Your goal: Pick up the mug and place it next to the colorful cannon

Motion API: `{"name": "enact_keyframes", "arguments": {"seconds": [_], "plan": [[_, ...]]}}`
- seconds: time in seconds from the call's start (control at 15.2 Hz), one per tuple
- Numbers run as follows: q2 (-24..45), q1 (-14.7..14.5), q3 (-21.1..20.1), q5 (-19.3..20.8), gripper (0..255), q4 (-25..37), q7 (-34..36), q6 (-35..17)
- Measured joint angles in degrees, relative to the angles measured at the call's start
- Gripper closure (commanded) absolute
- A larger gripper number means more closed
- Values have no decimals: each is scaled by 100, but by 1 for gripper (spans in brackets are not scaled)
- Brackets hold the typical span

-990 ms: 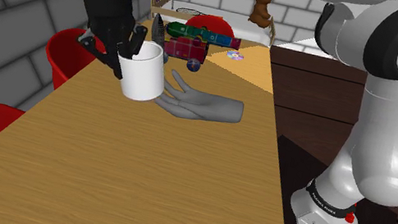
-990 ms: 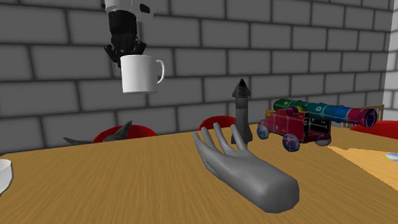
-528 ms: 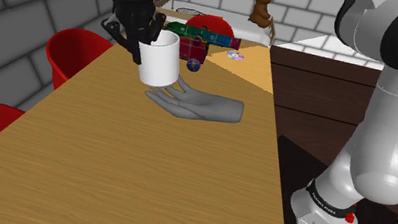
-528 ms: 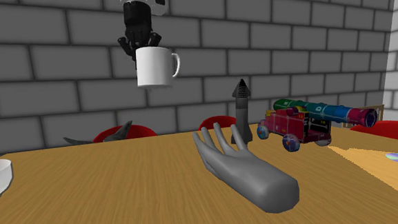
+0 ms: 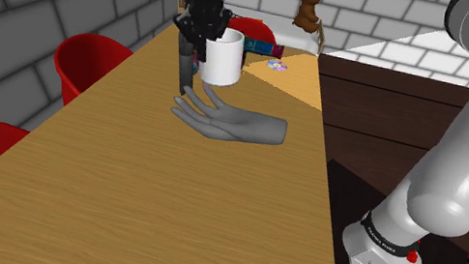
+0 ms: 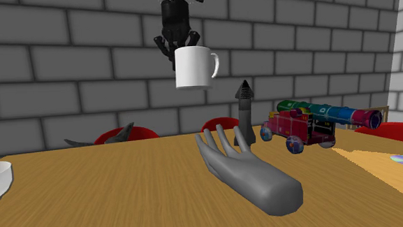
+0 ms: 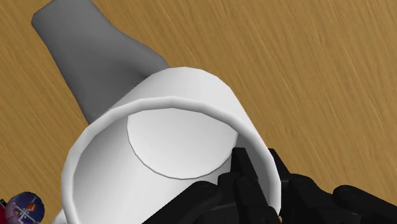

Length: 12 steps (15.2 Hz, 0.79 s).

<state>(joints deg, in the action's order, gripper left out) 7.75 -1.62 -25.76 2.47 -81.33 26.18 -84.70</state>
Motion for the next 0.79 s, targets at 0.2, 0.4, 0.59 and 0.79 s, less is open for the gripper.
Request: {"name": "enact_keyframes", "arguments": {"seconds": [0.2, 0.4, 0.59, 0.79], "plan": [[-283, 293, 194, -107, 255, -330, -467, -75], [-428, 532, 386, -149, 255, -524, -895, -135], [-571, 780, 603, -181, 255, -609, -1357, -92], [-738, 1002, 808, -211, 255, -842, -1783, -166]]}}
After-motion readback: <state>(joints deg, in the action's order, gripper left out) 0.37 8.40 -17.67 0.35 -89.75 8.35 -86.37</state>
